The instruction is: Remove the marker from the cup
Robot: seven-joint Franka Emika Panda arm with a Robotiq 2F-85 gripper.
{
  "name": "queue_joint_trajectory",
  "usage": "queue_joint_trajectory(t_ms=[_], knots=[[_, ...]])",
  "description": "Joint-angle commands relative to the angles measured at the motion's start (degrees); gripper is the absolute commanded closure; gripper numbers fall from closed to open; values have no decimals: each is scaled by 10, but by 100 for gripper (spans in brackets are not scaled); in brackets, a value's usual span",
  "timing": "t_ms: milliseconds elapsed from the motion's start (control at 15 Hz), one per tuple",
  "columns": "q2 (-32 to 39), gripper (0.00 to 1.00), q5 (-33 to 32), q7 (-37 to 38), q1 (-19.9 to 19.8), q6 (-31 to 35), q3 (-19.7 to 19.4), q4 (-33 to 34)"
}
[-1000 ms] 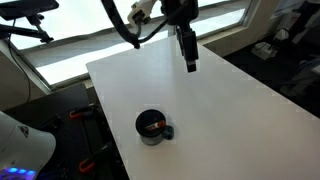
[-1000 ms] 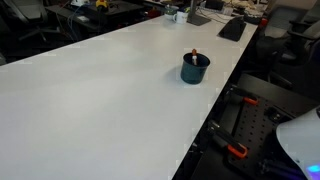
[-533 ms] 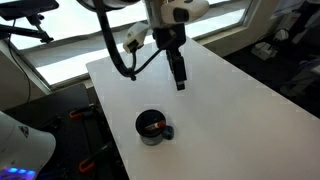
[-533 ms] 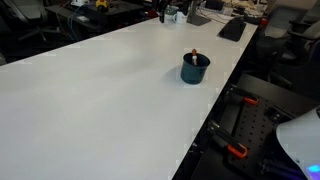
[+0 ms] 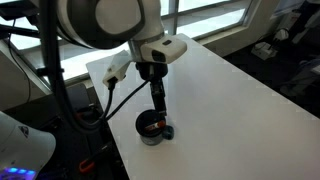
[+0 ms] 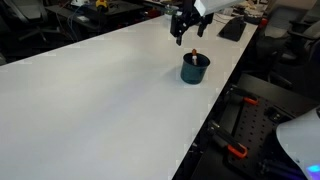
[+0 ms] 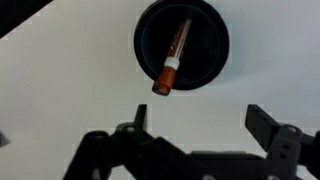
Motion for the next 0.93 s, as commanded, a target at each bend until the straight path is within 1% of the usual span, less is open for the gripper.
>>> queue_joint_trajectory(t_ms=[0,333,467,667,733,800,867], knots=[[-10,0,-50,39,-17,50,-10,-42],[22,0,-148,110,-40,118,-21,-47],[37,0,-186,141,-48,132,-25,-41],[59,0,-224,178,-54,144,-32,-34],[65,2,-234,188,-54,146,-35,-32],[71,25,-243,197,-55,146,-37,-29],[76,27,-251,205,-55,147,-38,-27]])
